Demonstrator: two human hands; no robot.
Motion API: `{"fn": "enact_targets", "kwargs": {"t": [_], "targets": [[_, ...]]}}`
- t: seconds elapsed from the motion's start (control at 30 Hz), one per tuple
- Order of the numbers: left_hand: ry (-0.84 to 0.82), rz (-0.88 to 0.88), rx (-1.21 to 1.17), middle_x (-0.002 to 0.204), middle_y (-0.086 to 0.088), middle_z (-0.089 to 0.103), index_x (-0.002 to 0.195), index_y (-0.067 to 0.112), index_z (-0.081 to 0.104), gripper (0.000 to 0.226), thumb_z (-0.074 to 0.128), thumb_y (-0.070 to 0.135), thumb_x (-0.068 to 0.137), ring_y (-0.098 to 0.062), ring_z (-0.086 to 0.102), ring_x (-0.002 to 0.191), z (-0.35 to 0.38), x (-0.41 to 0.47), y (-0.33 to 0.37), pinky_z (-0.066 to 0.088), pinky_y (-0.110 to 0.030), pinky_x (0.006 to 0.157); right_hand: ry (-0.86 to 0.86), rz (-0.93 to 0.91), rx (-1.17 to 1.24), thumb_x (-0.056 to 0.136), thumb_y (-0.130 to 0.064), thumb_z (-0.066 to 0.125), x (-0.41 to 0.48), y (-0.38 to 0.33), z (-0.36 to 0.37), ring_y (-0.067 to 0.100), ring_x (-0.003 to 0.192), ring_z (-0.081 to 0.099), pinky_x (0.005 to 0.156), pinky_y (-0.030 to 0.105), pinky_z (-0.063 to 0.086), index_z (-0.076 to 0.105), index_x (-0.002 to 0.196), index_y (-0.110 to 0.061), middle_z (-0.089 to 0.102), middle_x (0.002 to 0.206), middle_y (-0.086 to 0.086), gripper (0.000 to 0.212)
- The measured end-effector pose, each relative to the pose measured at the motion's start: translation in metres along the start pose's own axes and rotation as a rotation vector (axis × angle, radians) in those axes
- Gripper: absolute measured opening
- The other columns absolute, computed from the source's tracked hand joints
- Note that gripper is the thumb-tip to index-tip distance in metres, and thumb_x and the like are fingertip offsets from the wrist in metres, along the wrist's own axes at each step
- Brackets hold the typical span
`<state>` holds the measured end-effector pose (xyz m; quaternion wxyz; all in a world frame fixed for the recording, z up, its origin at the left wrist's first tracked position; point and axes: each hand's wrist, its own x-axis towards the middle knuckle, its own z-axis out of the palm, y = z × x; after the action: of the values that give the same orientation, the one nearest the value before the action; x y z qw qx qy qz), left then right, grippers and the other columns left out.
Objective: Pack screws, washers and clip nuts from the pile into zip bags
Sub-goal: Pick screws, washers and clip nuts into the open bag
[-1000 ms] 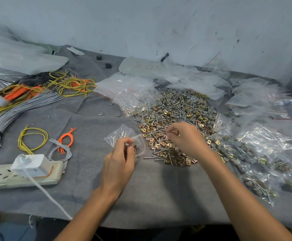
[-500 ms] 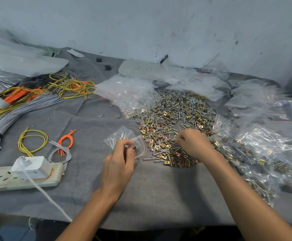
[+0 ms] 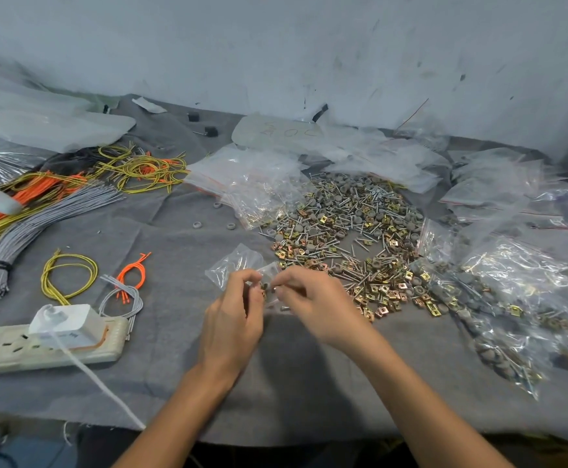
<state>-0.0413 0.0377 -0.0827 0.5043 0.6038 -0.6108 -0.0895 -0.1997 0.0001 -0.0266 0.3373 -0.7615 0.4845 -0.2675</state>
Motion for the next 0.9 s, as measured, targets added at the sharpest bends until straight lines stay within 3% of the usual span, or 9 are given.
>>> {"fn": "enact_targets", "kwargs": {"t": [0.17,0.27,0.33,0.4,0.43,0.6,0.7,0.77,0.9], "targets": [[0.006,0.028,-0.005,0.090,0.012,0.069,0.111,0.031,0.051,0.016,0.051,0.029,0.095,-0.021,0.064,0.080,-0.001,0.000,0.000,0.045,-0.036,0.060,0.015,-0.098,-0.309,0.097,-0.018,0.057,0.008,-0.013,0.020,0.023,0.099,0.065,0.086,0.037,0.051,0.068,0.114,-0.024,0.072,0.106,0.000,0.022],[0.013,0.045,-0.001,0.091,0.010,0.069,0.112,0.030,0.051,0.017,0.048,0.031,0.095,-0.023,0.064,0.081,-0.001,0.000,-0.001,0.046,-0.037,0.058,0.021,-0.051,-0.301,0.096,-0.024,0.061,0.010,-0.013,0.022,0.023,0.102,0.066,0.088,0.039,0.052,0.061,0.124,-0.029,0.073,0.110,-0.002,0.028],[0.015,0.052,0.003,0.089,0.010,0.069,0.111,0.029,0.051,0.016,0.048,0.032,0.096,-0.023,0.063,0.079,0.000,0.001,-0.001,0.043,-0.038,0.058,0.024,0.001,-0.185,0.096,-0.027,0.064,0.011,-0.010,0.016,0.014,0.095,0.068,0.085,0.031,0.053,0.062,0.121,-0.033,0.073,0.106,-0.006,0.025],[0.017,0.048,0.001,0.086,0.010,0.068,0.110,0.028,0.051,0.014,0.050,0.029,0.096,-0.023,0.063,0.076,0.000,0.001,0.000,0.043,-0.039,0.059,0.070,0.042,-0.093,0.095,-0.028,0.066,0.015,-0.004,0.000,-0.001,0.079,0.064,0.071,0.013,0.048,0.067,0.108,-0.034,0.070,0.095,-0.012,0.014],[0.017,0.047,0.000,0.085,0.011,0.068,0.109,0.028,0.051,0.013,0.051,0.028,0.096,-0.023,0.063,0.074,0.000,0.001,0.000,0.044,-0.039,0.058,0.104,0.058,-0.110,0.095,-0.026,0.067,0.018,0.001,-0.011,-0.005,0.074,0.062,0.067,0.012,0.044,0.068,0.101,-0.034,0.068,0.092,-0.015,0.010],[0.007,0.031,0.018,0.079,0.017,0.062,0.109,0.028,0.051,0.015,0.057,0.019,0.099,-0.015,0.060,0.067,0.000,0.000,0.000,0.040,-0.032,0.055,0.066,0.243,-0.455,0.096,-0.029,0.064,0.033,0.033,-0.063,0.006,0.076,0.065,0.075,0.035,0.058,0.070,0.090,-0.027,0.068,0.083,-0.014,0.009],[0.005,0.012,0.027,0.079,0.020,0.058,0.109,0.029,0.051,0.022,0.061,0.014,0.097,-0.016,0.058,0.068,-0.001,0.001,0.002,0.035,-0.030,0.054,-0.057,0.341,-0.600,0.095,-0.036,0.067,0.036,0.045,-0.069,0.010,0.068,0.066,0.069,0.036,0.059,0.070,0.083,-0.025,0.070,0.075,-0.008,0.017],[0.008,0.016,0.029,0.080,0.017,0.061,0.109,0.028,0.050,0.022,0.060,0.014,0.097,-0.016,0.059,0.069,-0.001,0.002,0.003,0.038,-0.032,0.054,-0.075,0.364,-0.589,0.091,-0.037,0.071,0.038,0.048,-0.069,0.012,0.071,0.066,0.074,0.038,0.059,0.071,0.082,-0.023,0.071,0.078,-0.006,0.016],[-0.001,0.020,0.023,0.079,0.018,0.060,0.109,0.029,0.050,0.020,0.059,0.015,0.097,-0.016,0.058,0.071,-0.002,0.001,0.004,0.036,-0.030,0.054,-0.084,0.345,-0.575,0.089,-0.030,0.075,0.037,0.046,-0.068,0.016,0.085,0.064,0.081,0.037,0.055,0.068,0.101,-0.022,0.069,0.093,-0.002,0.015]]}}
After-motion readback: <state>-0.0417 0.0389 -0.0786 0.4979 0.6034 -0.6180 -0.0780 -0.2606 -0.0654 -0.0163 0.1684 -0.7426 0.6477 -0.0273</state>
